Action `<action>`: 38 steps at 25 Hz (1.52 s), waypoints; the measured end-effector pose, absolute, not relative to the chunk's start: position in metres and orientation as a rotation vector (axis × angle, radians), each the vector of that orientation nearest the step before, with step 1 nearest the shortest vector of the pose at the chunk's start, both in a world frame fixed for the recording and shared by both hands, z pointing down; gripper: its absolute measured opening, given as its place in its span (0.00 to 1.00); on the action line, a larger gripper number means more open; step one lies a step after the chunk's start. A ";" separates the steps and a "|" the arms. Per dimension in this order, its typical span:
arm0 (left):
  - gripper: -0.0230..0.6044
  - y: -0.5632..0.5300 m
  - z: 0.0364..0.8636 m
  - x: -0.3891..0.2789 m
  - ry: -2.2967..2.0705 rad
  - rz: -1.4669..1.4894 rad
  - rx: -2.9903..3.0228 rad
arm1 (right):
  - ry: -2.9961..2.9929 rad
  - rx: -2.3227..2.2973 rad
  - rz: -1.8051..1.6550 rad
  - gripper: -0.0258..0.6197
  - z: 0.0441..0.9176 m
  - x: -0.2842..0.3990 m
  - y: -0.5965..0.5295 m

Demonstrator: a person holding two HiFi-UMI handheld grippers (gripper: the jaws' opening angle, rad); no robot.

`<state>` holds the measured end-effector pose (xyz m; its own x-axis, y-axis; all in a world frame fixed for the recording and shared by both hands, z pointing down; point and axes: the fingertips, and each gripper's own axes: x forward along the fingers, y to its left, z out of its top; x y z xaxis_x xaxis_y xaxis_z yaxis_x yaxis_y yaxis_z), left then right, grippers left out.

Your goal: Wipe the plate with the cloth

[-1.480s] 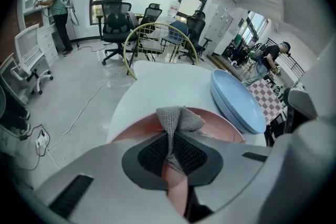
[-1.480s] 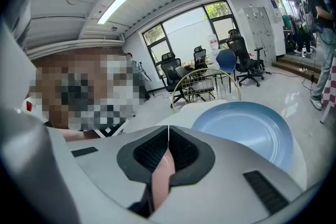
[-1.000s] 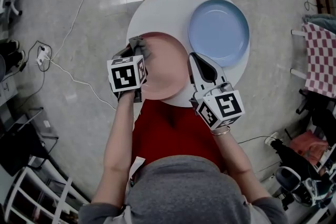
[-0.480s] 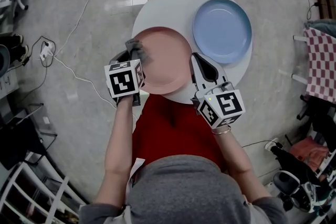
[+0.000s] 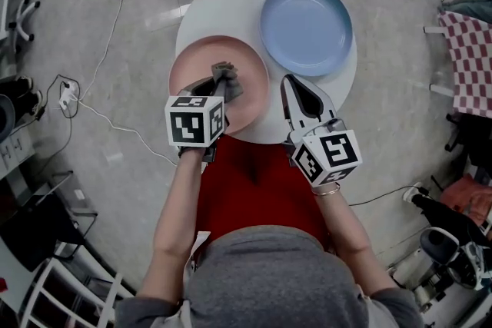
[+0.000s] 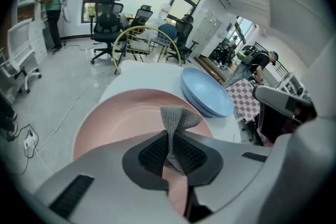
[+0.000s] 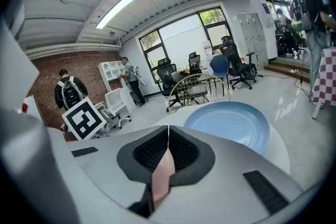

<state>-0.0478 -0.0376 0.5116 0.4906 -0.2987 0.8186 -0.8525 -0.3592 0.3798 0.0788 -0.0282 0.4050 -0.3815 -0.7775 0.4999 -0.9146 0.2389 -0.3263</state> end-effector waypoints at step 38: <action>0.10 -0.028 0.551 -0.103 -1.104 1.088 1.713 | -2.373 1.385 0.882 0.09 0.410 0.044 -0.042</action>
<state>-0.1028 -0.0282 0.5512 0.2464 -0.2451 0.9376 -0.9410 -0.2921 0.1710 0.0438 -0.0421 0.4103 -0.5143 -0.6994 0.4963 -0.8538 0.3632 -0.3729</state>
